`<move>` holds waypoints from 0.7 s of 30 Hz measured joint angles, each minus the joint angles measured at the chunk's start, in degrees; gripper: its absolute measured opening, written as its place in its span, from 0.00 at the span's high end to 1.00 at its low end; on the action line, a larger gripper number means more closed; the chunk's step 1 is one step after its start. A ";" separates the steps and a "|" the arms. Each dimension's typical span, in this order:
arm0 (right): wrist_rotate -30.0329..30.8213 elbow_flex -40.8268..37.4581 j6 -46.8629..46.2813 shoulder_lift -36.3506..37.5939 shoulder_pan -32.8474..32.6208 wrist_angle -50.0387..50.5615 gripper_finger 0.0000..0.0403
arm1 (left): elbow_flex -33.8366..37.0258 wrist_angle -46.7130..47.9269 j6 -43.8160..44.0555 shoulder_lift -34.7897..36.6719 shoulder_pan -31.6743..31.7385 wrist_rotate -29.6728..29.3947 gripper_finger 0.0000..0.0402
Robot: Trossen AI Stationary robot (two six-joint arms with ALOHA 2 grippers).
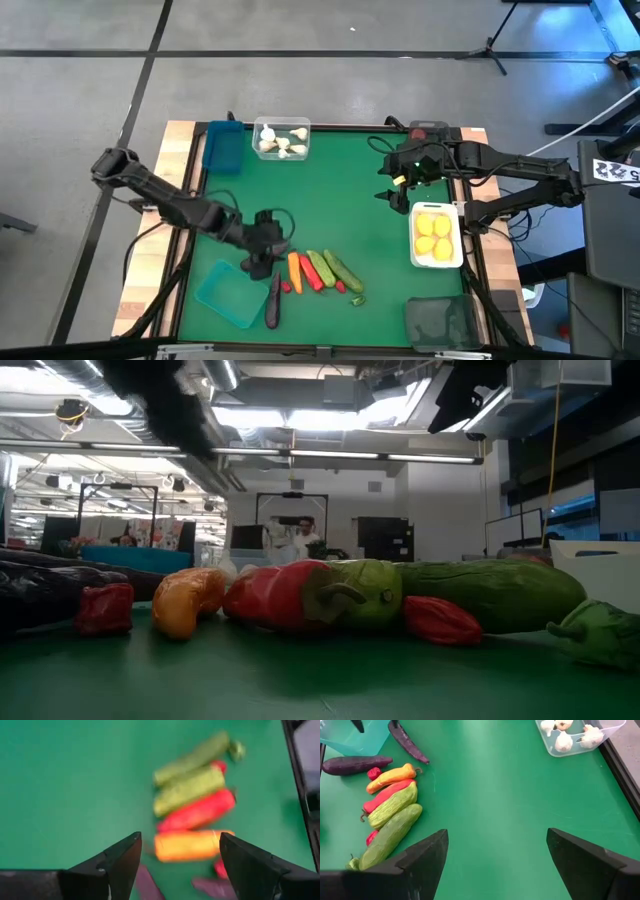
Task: Sort produce into baskets
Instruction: Adjust the light green bin on the bottom left of the table
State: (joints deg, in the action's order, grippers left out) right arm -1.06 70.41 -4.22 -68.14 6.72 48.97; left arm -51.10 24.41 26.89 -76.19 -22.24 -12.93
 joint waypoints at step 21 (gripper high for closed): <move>-1.09 0.00 -1.52 0.00 0.00 0.09 0.17 | 0.09 3.20 12.21 -7.99 -9.29 2.43 0.35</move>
State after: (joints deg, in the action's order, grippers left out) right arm -2.15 70.41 -5.74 -68.14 6.72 49.06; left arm -51.00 27.61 39.09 -84.18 -31.53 -10.50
